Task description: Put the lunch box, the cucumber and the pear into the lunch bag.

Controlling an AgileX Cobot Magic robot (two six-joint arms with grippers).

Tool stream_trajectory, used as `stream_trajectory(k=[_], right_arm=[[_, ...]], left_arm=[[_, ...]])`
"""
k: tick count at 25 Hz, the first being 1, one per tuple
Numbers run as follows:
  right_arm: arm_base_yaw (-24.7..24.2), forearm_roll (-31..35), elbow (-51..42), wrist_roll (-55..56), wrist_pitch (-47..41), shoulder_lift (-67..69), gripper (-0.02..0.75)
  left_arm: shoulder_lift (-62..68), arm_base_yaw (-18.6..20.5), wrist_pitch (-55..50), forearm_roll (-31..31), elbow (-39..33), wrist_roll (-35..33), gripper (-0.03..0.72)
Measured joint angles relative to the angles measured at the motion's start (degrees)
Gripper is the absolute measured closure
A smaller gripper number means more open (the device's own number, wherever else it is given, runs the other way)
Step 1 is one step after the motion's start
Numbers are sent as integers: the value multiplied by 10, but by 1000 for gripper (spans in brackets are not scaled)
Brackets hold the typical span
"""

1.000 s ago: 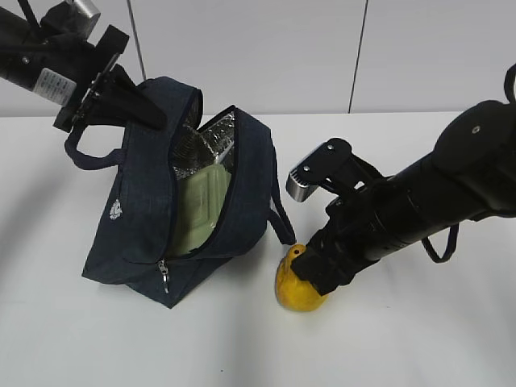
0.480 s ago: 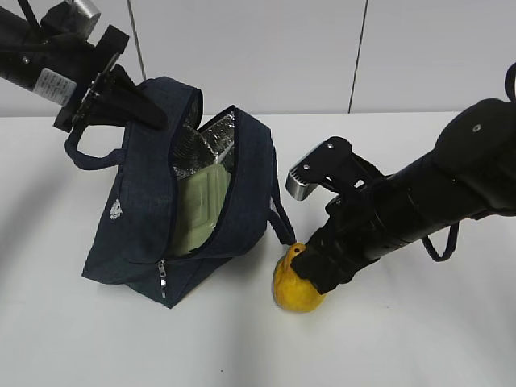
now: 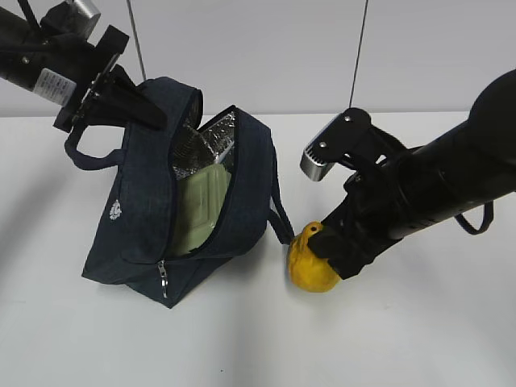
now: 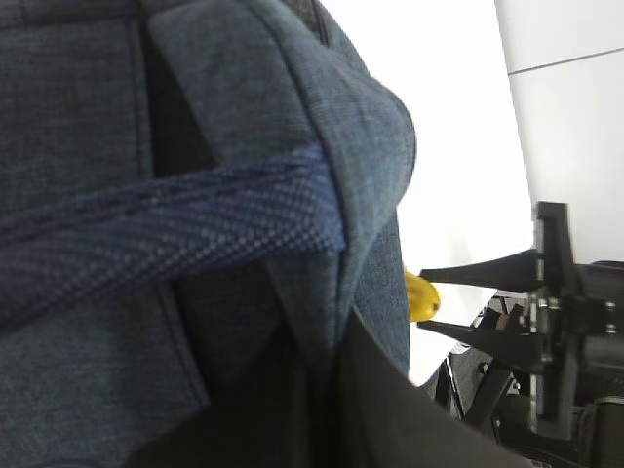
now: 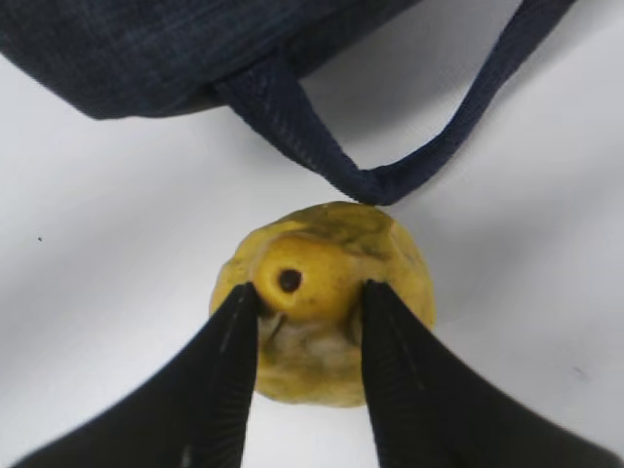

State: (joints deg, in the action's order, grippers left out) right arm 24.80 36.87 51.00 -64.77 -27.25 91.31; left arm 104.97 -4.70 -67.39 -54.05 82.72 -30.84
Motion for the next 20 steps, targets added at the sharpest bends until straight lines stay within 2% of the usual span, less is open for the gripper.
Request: stream_trajectory(k=[4,11,16,20], right_arm=[[0,-40,0,34,-9,-46,483],[0,-46,40,39,-9,-103,484],[0,-1,100,38,-7,-85,486],[0,78,137,-7,-6,-36,487]], left_arm=[[0,0,-1,0,0,0,686],[0,0,-1,4,0,0,686],[0,0,-1,4,0,0,686],[0,0,-2,4,0,0,686]])
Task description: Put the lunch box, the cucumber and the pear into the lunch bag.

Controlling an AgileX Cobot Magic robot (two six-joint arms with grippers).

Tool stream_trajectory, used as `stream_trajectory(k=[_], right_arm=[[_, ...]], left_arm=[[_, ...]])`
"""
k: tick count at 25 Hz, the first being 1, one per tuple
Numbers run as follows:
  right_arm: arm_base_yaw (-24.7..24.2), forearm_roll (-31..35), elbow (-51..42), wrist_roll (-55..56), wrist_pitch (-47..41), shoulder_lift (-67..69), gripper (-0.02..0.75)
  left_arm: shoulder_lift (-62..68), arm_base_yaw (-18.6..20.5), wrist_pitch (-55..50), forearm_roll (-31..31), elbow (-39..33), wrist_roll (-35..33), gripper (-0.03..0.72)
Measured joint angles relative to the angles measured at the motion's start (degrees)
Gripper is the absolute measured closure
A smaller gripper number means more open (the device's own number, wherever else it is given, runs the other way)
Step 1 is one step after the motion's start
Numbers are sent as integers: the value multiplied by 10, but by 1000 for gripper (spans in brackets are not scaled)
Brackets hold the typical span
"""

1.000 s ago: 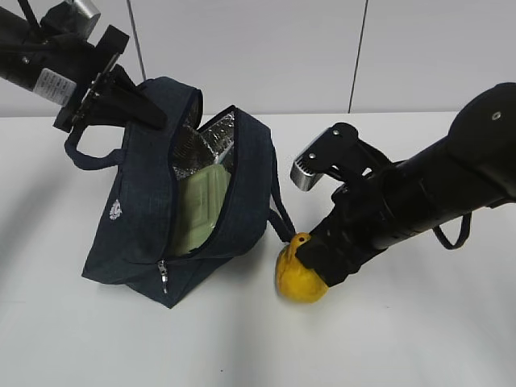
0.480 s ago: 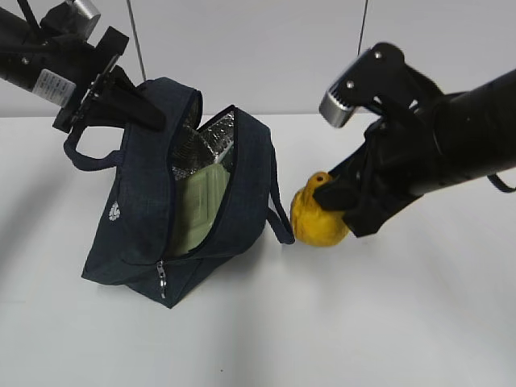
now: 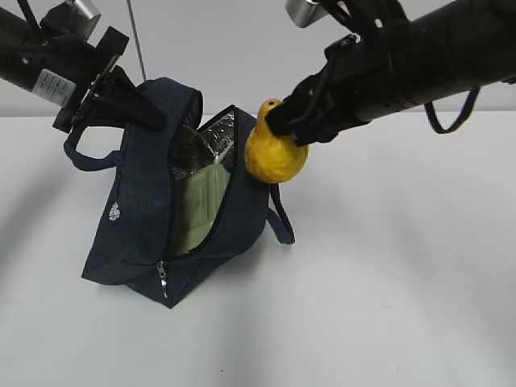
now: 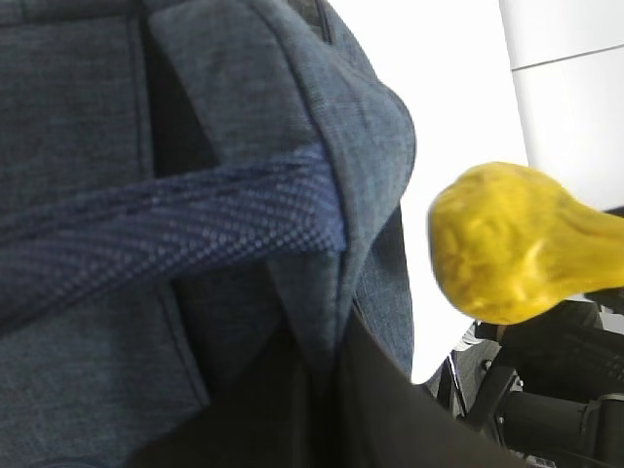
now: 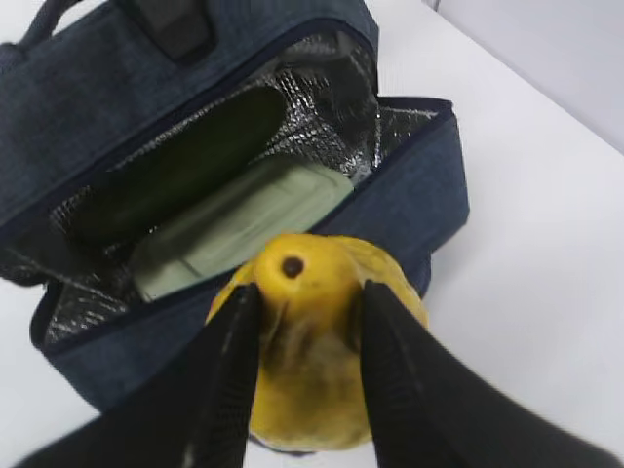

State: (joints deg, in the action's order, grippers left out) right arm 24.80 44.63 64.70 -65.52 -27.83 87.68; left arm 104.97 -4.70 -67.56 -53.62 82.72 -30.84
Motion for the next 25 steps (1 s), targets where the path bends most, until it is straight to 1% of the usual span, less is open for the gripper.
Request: stream_trajectory(k=[5,7,9,14,16,18,20,21,23,25], right_arm=[[0,131,63,-76,-17,76,491],[0,166,91,-92,-32,108,491],[0,185,120,-99,-42,138,491],[2,189,149,-103,-53,174,491],[2,179,152,-103,-54,174,491],[2,150,152,-87,-54,174,490],[2,96,152,-20,-47,174,472],[1,57,152,18,-44,174,457],[-4,-19,152,112,-42,174,405],[-14,-71,152,197,-43,174,353]], left_arm=[[0,0,0,-1,0,0,686],[0,0,0,-1,0,0,686],[0,0,0,0,0,0,686],[0,0,-1,0,0,0,686],[0,0,-1,0,0,0,686],[0,0,-1,0,0,0,686],[0,0,-1,0,0,0,686],[0,0,-1,0,0,0,686],[0,0,-1,0,0,0,686],[0,0,-1,0,0,0,686]])
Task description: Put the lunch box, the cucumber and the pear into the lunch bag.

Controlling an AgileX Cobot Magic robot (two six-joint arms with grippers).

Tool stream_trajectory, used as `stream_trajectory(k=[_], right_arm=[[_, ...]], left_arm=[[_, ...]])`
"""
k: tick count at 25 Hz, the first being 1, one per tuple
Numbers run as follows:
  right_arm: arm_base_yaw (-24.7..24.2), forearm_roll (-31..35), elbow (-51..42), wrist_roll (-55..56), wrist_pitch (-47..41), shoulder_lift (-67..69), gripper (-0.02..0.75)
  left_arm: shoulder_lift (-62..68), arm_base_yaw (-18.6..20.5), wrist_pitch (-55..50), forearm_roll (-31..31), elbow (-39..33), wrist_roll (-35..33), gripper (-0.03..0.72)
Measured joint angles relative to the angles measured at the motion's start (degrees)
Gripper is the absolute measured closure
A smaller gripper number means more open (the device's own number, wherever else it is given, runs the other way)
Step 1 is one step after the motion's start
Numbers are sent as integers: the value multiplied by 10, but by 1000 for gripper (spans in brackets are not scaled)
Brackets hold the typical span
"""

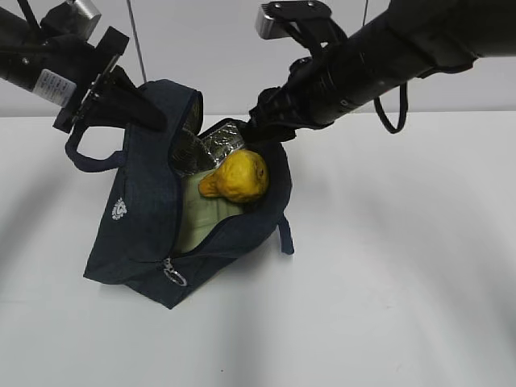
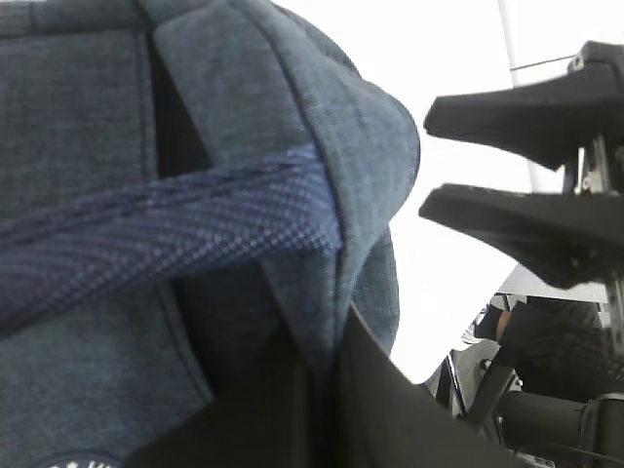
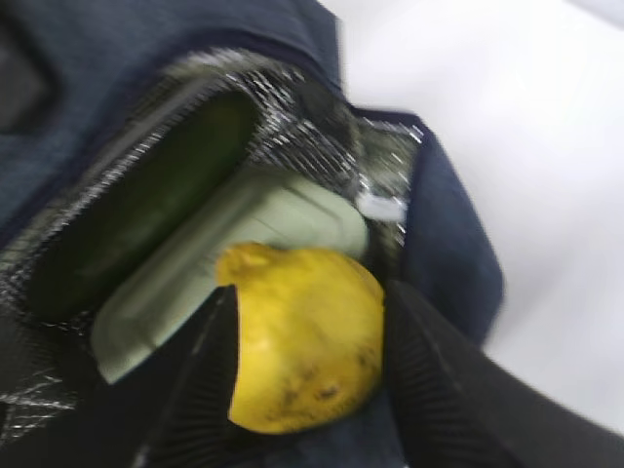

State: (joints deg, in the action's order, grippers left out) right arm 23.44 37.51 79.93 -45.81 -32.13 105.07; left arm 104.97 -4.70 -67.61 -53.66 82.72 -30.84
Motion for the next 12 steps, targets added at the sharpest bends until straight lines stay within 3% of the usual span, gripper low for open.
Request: stream_trajectory(k=[5,12], right_arm=[[-48,-31,0,165,-31,0,321],[-78,14,4,207,-103,32,390]], left_arm=[[0,0,0,0,0,0,686],[0,0,0,0,0,0,686]])
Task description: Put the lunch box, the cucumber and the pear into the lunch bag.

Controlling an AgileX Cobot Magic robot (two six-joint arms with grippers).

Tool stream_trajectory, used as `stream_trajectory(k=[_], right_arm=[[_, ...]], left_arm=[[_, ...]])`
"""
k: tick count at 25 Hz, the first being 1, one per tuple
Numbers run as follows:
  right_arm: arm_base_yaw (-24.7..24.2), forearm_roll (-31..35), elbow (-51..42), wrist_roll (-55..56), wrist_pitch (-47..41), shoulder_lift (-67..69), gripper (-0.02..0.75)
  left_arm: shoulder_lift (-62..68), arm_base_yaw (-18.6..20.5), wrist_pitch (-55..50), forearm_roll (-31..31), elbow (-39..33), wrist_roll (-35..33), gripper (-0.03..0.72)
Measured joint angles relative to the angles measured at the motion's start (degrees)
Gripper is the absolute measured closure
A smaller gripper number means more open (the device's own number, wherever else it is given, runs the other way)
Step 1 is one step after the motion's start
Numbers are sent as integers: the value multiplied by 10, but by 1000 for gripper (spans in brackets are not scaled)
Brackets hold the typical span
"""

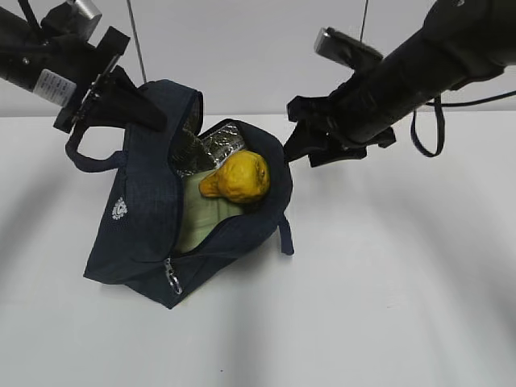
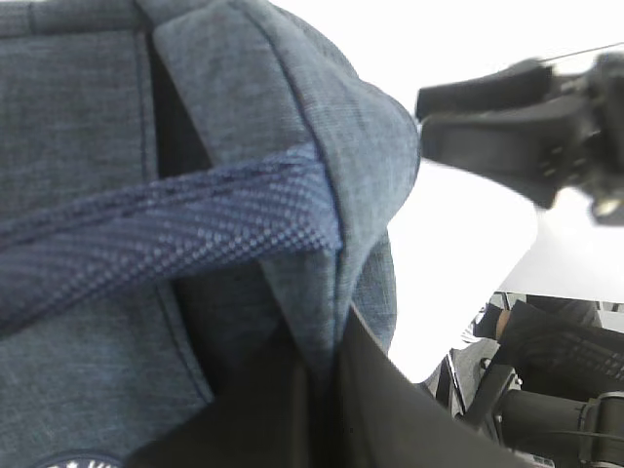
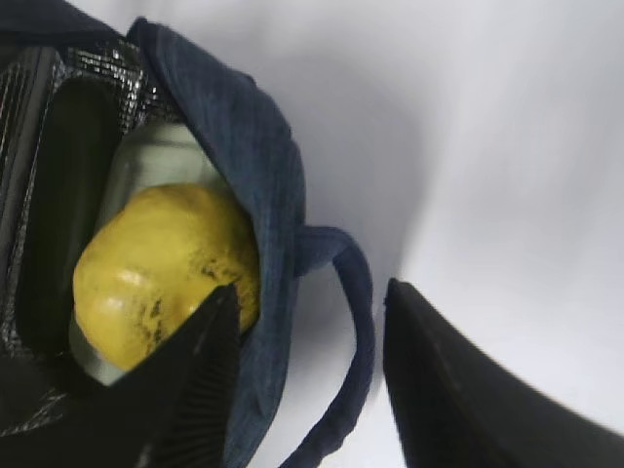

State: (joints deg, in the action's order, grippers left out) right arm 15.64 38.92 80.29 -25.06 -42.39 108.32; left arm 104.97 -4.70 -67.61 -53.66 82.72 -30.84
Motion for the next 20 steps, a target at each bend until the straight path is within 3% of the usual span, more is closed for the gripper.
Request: stream_trajectory(k=[11,13,17,20], right_arm=[[0,83,0,-21,-25,59,410],[0,105,0,-40,-34,70,462],[0,139,1,-80,-63,75,694],[0,137,9,-89,-76,72,741]], left_arm=[[0,0,0,0,0,0,686],[0,0,0,0,0,0,686],[0,0,0,0,0,0,686],[0,0,-1,0,0,0,686]])
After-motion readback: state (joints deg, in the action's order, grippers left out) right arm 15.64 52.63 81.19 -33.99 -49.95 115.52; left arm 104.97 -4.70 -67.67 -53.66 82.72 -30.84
